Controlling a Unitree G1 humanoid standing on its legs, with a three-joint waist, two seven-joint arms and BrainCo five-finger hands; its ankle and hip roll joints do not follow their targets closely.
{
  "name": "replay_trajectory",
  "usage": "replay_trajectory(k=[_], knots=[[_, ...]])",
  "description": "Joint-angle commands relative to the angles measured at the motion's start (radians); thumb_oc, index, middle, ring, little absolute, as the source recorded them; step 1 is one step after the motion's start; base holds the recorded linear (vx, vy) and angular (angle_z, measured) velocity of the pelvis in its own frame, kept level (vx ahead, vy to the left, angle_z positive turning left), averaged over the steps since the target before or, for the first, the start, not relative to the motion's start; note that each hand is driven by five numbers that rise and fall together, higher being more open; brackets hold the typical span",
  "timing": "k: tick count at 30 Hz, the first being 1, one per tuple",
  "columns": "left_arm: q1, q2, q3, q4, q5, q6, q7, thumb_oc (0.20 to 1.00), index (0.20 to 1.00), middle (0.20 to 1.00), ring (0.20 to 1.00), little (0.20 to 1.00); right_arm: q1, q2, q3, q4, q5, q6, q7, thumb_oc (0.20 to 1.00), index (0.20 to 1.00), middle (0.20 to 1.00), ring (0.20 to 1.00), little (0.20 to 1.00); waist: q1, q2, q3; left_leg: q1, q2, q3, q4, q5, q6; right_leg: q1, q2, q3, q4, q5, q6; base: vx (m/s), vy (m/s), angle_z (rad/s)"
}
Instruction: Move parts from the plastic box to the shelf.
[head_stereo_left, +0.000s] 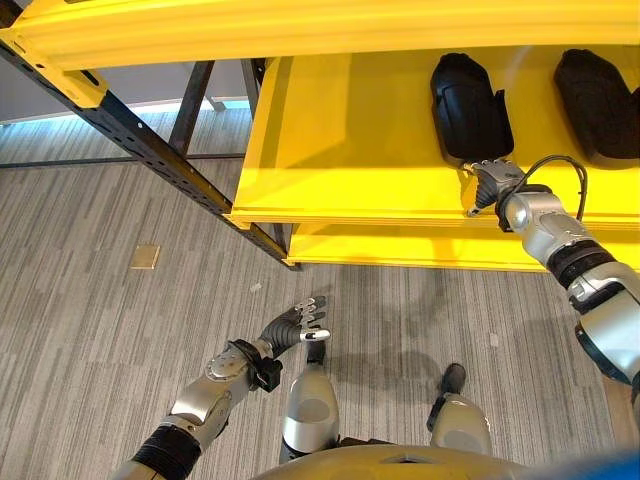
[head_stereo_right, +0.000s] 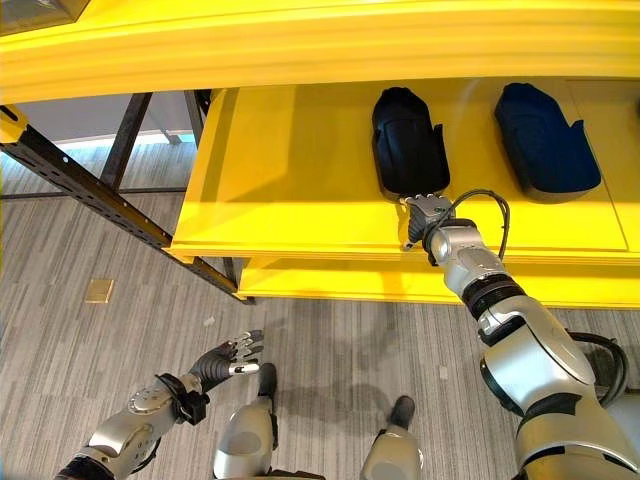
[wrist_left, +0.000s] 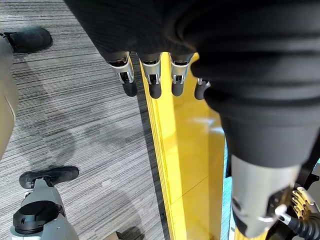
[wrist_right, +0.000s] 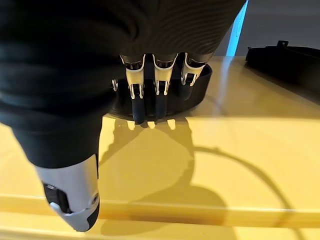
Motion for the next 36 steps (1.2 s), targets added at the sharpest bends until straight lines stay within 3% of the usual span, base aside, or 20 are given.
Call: replay_trajectory(k=[1, 8, 14, 16, 21, 22, 23, 28, 29, 32, 34, 36], knots=[[-0.035, 0.012, -0.043, -0.054, 0.012, -0.023, -0.002, 1.000, 1.000, 1.000, 1.000, 1.000, -0.191, -0.006, 0.045, 0.029, 0.005, 0.007, -0.049, 1.000, 1.000, 1.000, 1.000, 1.000, 0.037, -0.025, 0.030, -0.028, 0.038, -0.023, 0.080, -0.035, -0.001, -0.037, -0.018, -0.033, 0.126, -0.073, -0.017, 0.00, 0.000, 0.00], [-0.037, 0.005, -0.036, -0.047, -0.013, -0.041, 0.022, 1.000, 1.000, 1.000, 1.000, 1.000, -0.203, -0.002, 0.040, 0.046, 0.012, 0.012, -0.058, 1.000, 1.000, 1.000, 1.000, 1.000, 0.040, -0.025, 0.032, -0.030, 0.034, -0.028, 0.089, -0.041, 0.001, -0.037, -0.020, -0.033, 0.135, -0.079, -0.020, 0.01, 0.001, 0.01], [-0.018, 0.002, -0.024, -0.052, 0.009, -0.036, 0.001, 1.000, 1.000, 1.000, 1.000, 1.000, -0.117, 0.017, 0.021, -0.039, 0.110, -0.050, -0.010, 1.000, 1.000, 1.000, 1.000, 1.000, 0.030, -0.033, 0.034, -0.028, 0.034, -0.028, 0.094, -0.045, 0.006, -0.036, -0.017, -0.025, 0.139, -0.084, -0.023, 0.02, 0.006, 0.02], [-0.007, -0.002, -0.011, -0.048, 0.008, -0.046, -0.003, 1.000, 1.000, 1.000, 1.000, 1.000, -0.043, 0.022, 0.003, -0.124, 0.136, -0.072, 0.010, 1.000, 1.000, 1.000, 1.000, 1.000, 0.015, -0.037, 0.038, -0.028, 0.035, -0.023, 0.094, -0.046, 0.008, -0.039, -0.014, -0.015, 0.139, -0.083, -0.023, 0.00, 0.000, 0.00], [0.042, -0.010, 0.061, -0.076, -0.001, -0.059, 0.023, 1.000, 1.000, 1.000, 1.000, 1.000, 0.265, -0.031, -0.091, -0.578, 0.173, -0.033, 0.131, 1.000, 1.000, 1.000, 1.000, 1.000, -0.060, -0.061, 0.051, -0.026, 0.045, -0.002, 0.091, -0.050, 0.017, -0.058, -0.001, 0.024, 0.139, -0.083, -0.023, -0.03, 0.015, -0.08], [0.045, -0.009, 0.062, -0.078, -0.003, -0.059, 0.024, 1.000, 1.000, 1.000, 1.000, 1.000, 0.280, -0.036, -0.098, -0.597, 0.181, -0.031, 0.140, 1.000, 1.000, 1.000, 1.000, 1.000, -0.061, -0.062, 0.050, -0.026, 0.045, -0.002, 0.091, -0.050, 0.018, -0.058, -0.001, 0.025, 0.139, -0.083, -0.023, -0.02, -0.011, -0.07], [0.053, -0.008, 0.085, -0.090, -0.013, -0.054, 0.037, 1.000, 1.000, 1.000, 1.000, 1.000, 0.370, -0.074, -0.115, -0.758, 0.235, 0.006, 0.182, 1.000, 1.000, 1.000, 1.000, 1.000, -0.085, -0.071, 0.054, -0.024, 0.048, 0.005, 0.092, -0.054, 0.020, -0.060, 0.003, 0.035, 0.138, -0.083, -0.023, -0.02, -0.020, -0.13], [0.084, 0.005, 0.115, -0.097, -0.013, -0.074, 0.062, 1.000, 1.000, 1.000, 1.000, 1.000, 0.629, -0.168, -0.210, -1.091, 0.375, 0.013, 0.283, 1.000, 1.000, 1.000, 1.000, 1.000, -0.134, -0.096, 0.051, -0.015, 0.055, 0.022, 0.095, -0.064, 0.024, -0.058, 0.018, 0.057, 0.134, -0.085, -0.019, -0.04, -0.075, -0.09], [0.107, 0.013, 0.125, -0.100, -0.002, -0.091, 0.064, 1.000, 1.000, 1.000, 1.000, 1.000, 0.734, -0.194, -0.261, -1.183, 0.432, -0.036, 0.289, 1.000, 1.000, 1.000, 1.000, 1.000, -0.157, -0.110, 0.043, -0.006, 0.057, 0.034, 0.095, -0.069, 0.027, -0.051, 0.027, 0.068, 0.125, -0.084, -0.016, -0.07, -0.152, -0.15], [0.120, 0.026, 0.123, -0.115, 0.012, -0.095, 0.059, 1.000, 1.000, 1.000, 1.000, 1.000, 0.802, -0.219, -0.326, -1.233, 0.512, -0.114, 0.222, 1.000, 1.000, 1.000, 1.000, 1.000, -0.175, -0.120, 0.024, 0.007, 0.058, 0.045, 0.097, -0.076, 0.031, -0.037, 0.035, 0.077, 0.116, -0.083, -0.014, -0.05, -0.148, -0.20], [0.135, 0.032, 0.122, -0.133, 0.016, -0.094, 0.070, 1.000, 1.000, 1.000, 1.000, 1.000, 0.855, -0.197, -0.392, -1.238, 0.613, -0.184, 0.108, 1.000, 1.000, 1.000, 1.000, 1.000, -0.196, -0.123, -0.001, 0.025, 0.059, 0.051, 0.100, -0.084, 0.035, -0.023, 0.045, 0.086, 0.116, -0.091, -0.016, -0.01, -0.227, -0.05], [0.142, 0.030, 0.128, -0.136, 0.019, -0.103, 0.068, 1.000, 1.000, 1.000, 1.000, 1.000, 0.893, -0.164, -0.429, -1.219, 0.645, -0.219, 0.067, 1.000, 1.000, 1.000, 1.000, 1.000, -0.209, -0.120, -0.019, 0.038, 0.063, 0.055, 0.101, -0.089, 0.036, -0.017, 0.054, 0.087, 0.123, -0.101, -0.022, 0.00, -0.204, -0.08]])
